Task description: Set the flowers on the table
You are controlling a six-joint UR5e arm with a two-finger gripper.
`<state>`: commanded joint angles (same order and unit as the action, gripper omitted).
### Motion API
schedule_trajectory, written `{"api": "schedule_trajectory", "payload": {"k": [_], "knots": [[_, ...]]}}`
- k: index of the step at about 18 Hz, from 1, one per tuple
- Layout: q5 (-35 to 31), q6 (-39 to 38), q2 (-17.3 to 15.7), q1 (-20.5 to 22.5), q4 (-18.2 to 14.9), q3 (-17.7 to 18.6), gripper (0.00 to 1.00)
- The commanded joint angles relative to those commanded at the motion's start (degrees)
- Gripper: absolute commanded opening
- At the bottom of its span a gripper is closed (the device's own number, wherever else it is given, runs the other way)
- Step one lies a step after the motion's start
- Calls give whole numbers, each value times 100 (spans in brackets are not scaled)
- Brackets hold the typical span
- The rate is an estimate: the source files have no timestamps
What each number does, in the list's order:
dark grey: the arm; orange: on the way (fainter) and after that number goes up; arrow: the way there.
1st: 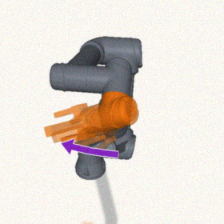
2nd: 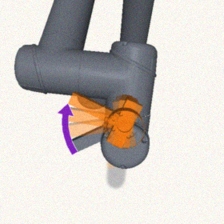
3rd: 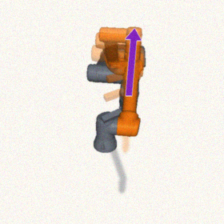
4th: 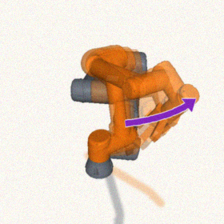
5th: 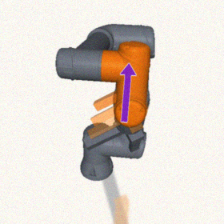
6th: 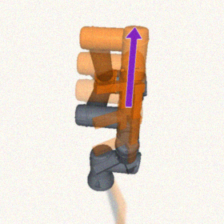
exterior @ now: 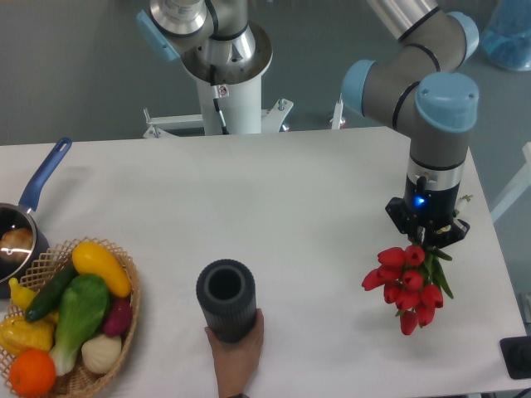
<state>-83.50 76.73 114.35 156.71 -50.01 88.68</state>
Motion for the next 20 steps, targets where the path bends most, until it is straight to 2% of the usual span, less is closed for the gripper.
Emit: {"api": "schedule_trajectory", "payload": {"k": [7,10,11,12,13,14,20], "knots": [[-26,-9,0,-87,-88,140,2],[-315,-9,0,-175,-193,246,7],[-403,0,9,-219,-263,246,16],[-404,0,9,-237,-264,246,31],[-396,-9,17,-246,-264,255,55],[-396,-26,44,-290,-212,281,100],[-360,-79,26,-325,-167,361,100]]}}
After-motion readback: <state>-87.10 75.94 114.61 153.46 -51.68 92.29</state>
